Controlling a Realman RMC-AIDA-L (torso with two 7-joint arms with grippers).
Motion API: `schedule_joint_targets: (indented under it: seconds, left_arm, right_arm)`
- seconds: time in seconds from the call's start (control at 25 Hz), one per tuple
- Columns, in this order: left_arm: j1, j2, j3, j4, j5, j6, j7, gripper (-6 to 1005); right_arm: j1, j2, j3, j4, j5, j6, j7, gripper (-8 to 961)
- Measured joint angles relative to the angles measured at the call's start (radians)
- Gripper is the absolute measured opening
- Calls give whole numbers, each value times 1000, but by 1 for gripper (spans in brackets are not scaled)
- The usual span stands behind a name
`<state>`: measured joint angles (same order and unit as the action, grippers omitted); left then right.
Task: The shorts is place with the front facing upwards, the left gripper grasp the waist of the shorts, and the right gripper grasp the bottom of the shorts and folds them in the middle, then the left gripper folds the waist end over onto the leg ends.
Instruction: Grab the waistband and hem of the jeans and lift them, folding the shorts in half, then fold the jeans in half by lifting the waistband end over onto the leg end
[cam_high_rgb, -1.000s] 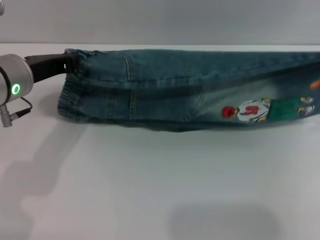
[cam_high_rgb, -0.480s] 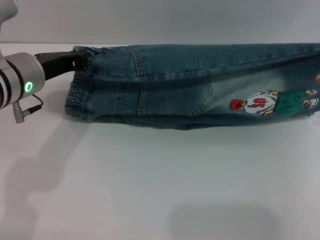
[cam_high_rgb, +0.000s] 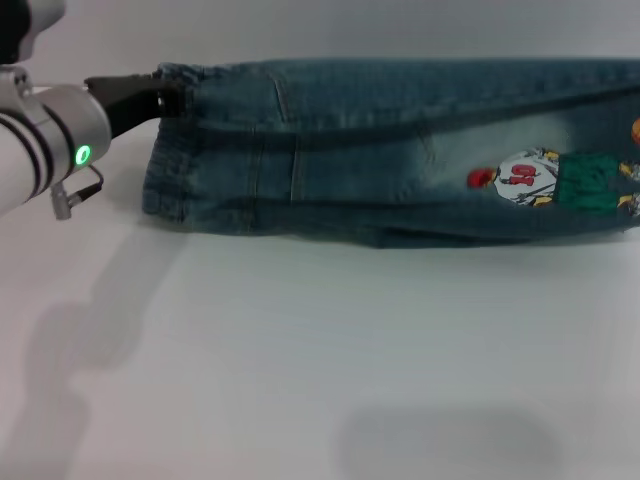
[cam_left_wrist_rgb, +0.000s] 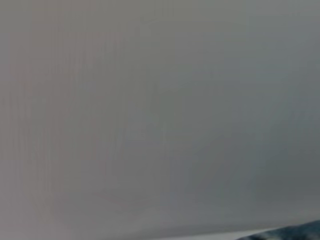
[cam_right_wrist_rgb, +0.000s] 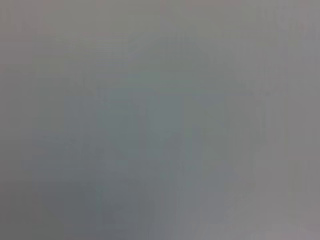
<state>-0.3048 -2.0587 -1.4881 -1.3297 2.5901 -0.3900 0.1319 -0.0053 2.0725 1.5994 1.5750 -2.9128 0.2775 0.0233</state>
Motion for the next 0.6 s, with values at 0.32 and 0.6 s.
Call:
schedule_joint_targets:
  seconds: [0.32, 0.6]
  left_arm:
    - [-119, 0, 13, 210, -3, 183, 14, 179]
    - [-125, 2, 7, 211, 0, 183, 15, 436]
  right_arm:
    - [90, -6, 33, -122, -2, -94, 0, 92]
    - [74, 0, -3, -139, -2, -102, 0, 368]
